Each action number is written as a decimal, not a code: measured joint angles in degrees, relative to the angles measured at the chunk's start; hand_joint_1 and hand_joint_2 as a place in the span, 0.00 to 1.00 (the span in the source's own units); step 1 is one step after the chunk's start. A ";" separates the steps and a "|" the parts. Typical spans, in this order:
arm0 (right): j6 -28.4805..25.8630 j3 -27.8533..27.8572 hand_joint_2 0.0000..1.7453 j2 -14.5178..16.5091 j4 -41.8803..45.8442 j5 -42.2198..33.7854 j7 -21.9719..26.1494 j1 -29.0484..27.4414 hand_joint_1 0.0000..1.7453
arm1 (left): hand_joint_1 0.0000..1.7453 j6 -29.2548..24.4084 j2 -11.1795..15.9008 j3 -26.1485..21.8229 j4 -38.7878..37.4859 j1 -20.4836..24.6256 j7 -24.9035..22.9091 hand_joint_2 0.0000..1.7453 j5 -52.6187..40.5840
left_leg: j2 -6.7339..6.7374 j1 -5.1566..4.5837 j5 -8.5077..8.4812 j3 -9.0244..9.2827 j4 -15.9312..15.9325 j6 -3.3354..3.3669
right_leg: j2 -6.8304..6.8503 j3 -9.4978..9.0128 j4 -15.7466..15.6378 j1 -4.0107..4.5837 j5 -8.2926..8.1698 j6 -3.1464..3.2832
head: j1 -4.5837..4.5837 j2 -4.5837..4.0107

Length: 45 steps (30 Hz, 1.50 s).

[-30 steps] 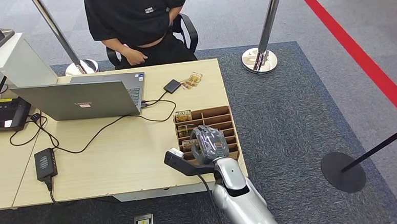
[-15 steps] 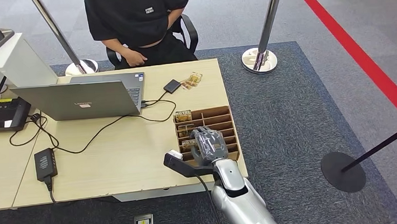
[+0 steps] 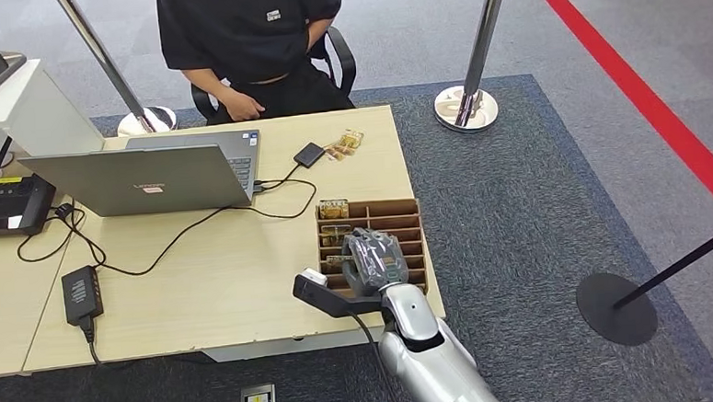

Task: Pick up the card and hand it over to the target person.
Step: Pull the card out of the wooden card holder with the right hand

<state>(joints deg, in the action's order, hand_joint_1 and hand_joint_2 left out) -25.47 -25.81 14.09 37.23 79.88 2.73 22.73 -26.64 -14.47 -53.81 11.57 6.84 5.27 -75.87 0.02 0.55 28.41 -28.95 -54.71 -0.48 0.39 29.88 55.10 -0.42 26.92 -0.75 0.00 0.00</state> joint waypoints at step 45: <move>1.57 0.63 1.00 -0.76 9.50 -9.34 5.28 -1.74 0.74 | 0.00 -0.34 0.34 0.04 -0.13 -0.15 -0.13 0.00 0.03 | -0.02 0.00 0.02 -0.01 -0.01 0.00 | 0.03 0.00 0.01 0.00 0.03 0.00 | 0.00 0.00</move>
<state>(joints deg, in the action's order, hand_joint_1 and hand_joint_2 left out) -23.90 -25.19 13.33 46.72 70.54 8.00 20.99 -26.97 -14.13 -53.77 11.44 6.69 5.14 -75.84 -0.01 0.55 28.42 -28.96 -54.71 -0.49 0.41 29.88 55.11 -0.42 26.95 -0.75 0.00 0.00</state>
